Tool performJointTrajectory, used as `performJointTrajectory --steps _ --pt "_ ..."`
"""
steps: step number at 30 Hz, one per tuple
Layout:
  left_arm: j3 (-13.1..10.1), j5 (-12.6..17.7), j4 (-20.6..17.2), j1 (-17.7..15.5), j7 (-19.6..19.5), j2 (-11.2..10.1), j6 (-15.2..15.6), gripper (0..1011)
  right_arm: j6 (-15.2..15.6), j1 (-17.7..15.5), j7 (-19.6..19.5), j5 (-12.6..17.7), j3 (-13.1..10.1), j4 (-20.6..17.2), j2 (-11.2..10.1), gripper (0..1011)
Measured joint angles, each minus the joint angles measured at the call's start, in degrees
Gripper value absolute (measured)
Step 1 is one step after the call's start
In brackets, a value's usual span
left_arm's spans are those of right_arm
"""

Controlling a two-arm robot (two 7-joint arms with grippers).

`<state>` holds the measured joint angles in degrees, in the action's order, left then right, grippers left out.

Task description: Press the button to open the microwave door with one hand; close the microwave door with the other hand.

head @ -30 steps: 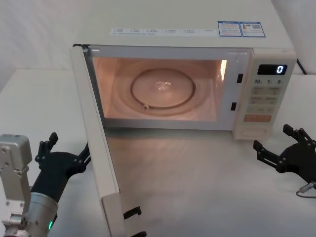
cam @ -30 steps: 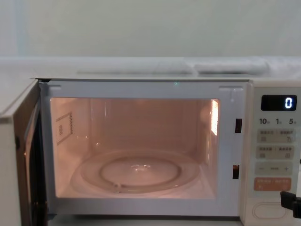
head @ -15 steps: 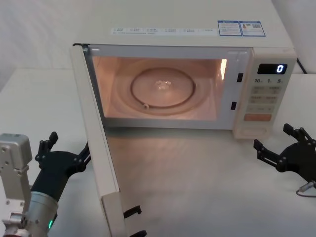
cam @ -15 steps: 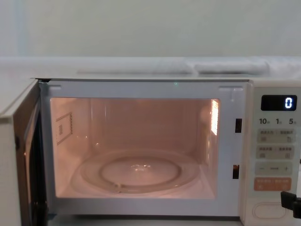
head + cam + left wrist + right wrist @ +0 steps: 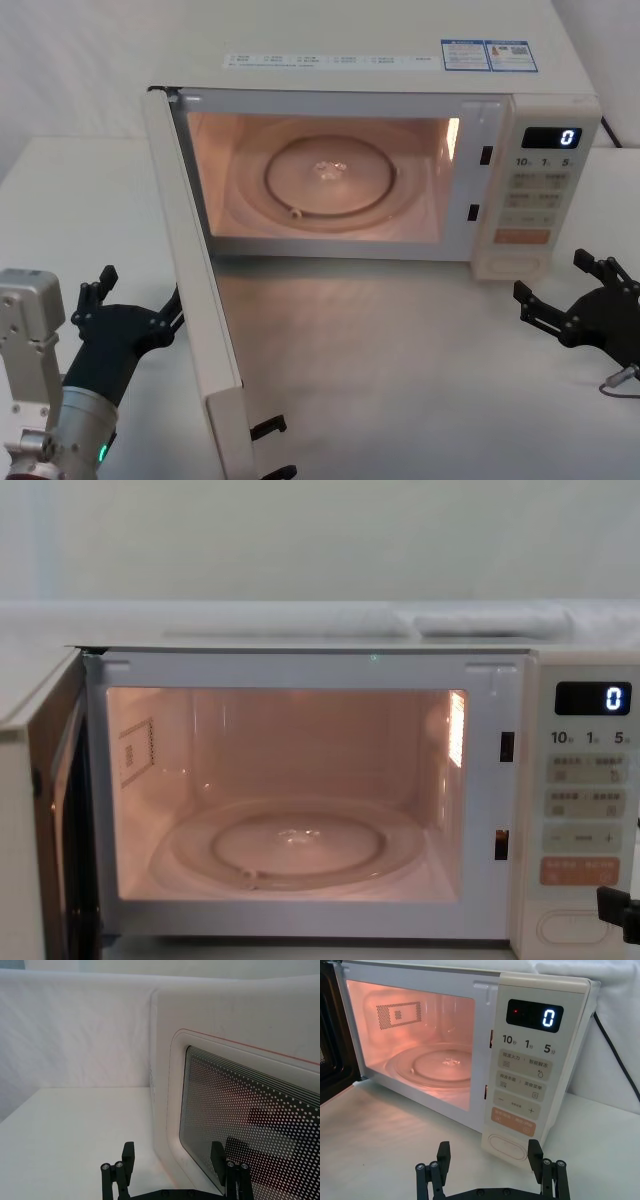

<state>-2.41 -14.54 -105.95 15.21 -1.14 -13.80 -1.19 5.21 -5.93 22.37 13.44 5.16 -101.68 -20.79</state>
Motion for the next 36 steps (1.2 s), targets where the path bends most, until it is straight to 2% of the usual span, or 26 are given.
performJointTrajectory --steps 36 --pt "0.0 0.0 0.0 0.0 0.0 0.0 0.0 1001 0.0 0.0 0.0 0.01 0.0 0.0 0.0 1000"
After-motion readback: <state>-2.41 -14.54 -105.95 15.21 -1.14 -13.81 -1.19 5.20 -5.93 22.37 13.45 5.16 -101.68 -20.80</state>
